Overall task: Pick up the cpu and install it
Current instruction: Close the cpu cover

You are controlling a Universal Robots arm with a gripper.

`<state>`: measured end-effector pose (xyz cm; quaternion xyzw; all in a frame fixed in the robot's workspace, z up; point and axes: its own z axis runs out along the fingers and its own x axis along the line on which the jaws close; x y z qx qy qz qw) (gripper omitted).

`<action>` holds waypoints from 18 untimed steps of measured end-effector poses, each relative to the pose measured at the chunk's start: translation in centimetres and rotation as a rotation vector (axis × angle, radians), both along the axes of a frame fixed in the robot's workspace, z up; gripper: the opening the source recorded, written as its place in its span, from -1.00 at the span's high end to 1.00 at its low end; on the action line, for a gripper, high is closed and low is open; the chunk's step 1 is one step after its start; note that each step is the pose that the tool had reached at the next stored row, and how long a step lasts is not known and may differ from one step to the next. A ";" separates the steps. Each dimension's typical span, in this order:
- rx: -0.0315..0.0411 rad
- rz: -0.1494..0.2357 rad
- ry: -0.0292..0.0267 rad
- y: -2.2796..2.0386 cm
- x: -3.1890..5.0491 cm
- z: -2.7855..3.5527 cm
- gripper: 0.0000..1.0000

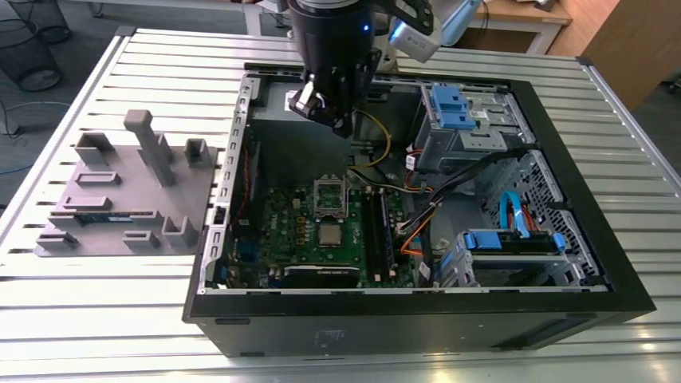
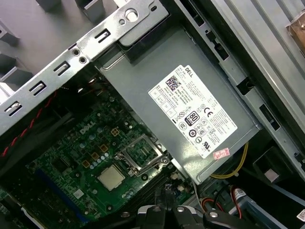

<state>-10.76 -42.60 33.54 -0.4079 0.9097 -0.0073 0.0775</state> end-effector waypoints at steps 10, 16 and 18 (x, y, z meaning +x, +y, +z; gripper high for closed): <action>-0.0014 -0.013 0.0162 -0.62 0.01 -0.41 0.79; -0.0059 -0.021 0.0328 -0.78 0.03 -0.73 0.79; -0.0079 -0.023 0.0389 -0.82 0.03 -0.84 0.79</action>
